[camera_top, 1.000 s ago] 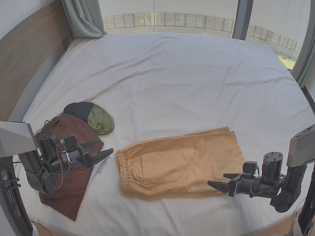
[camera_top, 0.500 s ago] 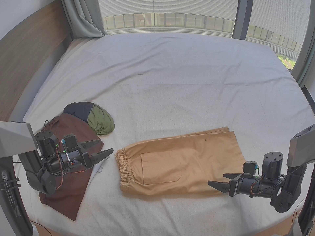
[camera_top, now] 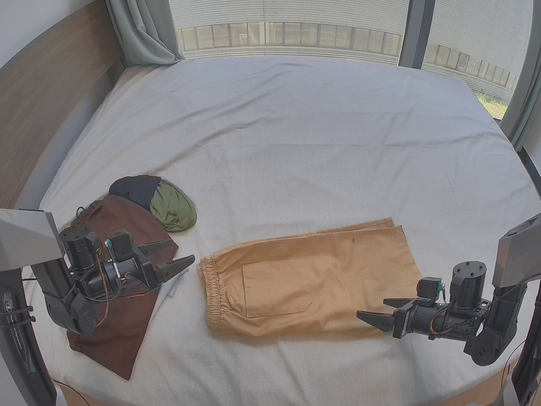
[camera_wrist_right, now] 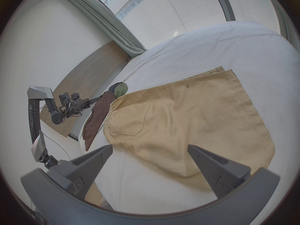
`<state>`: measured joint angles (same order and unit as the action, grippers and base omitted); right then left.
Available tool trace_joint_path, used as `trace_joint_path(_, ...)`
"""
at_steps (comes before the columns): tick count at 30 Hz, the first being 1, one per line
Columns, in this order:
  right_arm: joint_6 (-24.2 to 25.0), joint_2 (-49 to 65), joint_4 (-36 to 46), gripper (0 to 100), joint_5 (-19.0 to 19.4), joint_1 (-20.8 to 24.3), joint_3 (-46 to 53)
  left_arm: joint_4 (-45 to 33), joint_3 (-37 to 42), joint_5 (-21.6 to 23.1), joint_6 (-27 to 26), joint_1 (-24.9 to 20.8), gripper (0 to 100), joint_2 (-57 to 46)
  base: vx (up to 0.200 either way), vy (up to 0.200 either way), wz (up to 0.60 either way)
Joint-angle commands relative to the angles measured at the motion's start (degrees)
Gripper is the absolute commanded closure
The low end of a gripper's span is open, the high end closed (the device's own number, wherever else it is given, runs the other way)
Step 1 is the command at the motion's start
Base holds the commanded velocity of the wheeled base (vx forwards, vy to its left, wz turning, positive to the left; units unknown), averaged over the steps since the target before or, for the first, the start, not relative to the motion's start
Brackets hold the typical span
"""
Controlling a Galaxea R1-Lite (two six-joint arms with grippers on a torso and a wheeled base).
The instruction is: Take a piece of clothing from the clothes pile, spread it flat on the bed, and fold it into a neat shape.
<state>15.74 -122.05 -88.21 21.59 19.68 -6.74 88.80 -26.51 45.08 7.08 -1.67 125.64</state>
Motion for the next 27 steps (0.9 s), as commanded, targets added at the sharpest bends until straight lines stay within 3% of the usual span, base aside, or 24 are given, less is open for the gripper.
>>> trace_joint_path(1, -4.05, 1.82, -0.03, 0, 1.61, -2.98, -9.43, 0.06, 2.52, 0.36, -0.93, -2.55, 0, 0.57, 0.0, 0.0, 0.0)
trace_joint_path(21, -3.96, 1.82, -0.03, 0, 1.61, -3.06, -9.78, 0.06, 2.08, 0.36, -0.93, -2.46, 0, 0.66, 0.0, 0.0, 0.0)
trace_joint_path(24, -1.76, 2.26, -0.03, 0, 1.35, -2.98, -11.19, -0.03, 1.47, 0.27, 0.74, -2.28, 0, 0.49, 0.0, 0.0, 0.0)
trace_joint_path(27, 4.48, 2.7, -0.03, 0, 1.26, -2.98, -12.16, -0.03, 1.11, 0.09, 3.2, -2.46, 0, 0.57, 0.0, 0.0, 0.0)
